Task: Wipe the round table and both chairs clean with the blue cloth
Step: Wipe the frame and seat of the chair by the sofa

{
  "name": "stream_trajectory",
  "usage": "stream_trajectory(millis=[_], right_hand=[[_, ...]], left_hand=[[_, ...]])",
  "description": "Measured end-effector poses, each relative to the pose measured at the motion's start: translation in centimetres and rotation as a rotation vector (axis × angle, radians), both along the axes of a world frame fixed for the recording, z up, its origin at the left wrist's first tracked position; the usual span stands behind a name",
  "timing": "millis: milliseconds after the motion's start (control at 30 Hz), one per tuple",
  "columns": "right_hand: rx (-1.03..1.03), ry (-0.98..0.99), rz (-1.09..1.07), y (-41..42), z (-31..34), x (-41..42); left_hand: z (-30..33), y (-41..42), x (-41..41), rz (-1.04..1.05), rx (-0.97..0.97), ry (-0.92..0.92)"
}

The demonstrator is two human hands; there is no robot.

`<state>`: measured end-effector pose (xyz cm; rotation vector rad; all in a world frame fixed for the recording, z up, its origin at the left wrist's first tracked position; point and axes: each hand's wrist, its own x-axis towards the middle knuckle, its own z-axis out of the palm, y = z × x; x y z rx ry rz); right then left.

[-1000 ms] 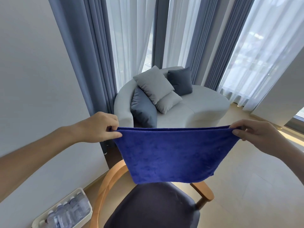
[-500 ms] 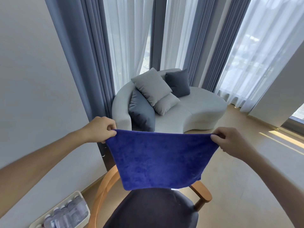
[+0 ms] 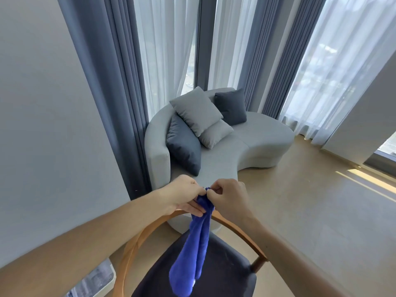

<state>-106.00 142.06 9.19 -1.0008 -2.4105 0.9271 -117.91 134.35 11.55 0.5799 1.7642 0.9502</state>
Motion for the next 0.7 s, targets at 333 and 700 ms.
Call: stream_trajectory(millis=[333,700], right_hand=[[0.036,-0.089,0.235,0.4,1.2,1.6],[0.285,-0.006,0.377,3.6,3.7,5.3]], left_hand=[[0.0,-0.6,-0.2,-0.030,0.066,-0.214],[-0.4,-2.5,-3.4,-0.340,0.190,0.579]])
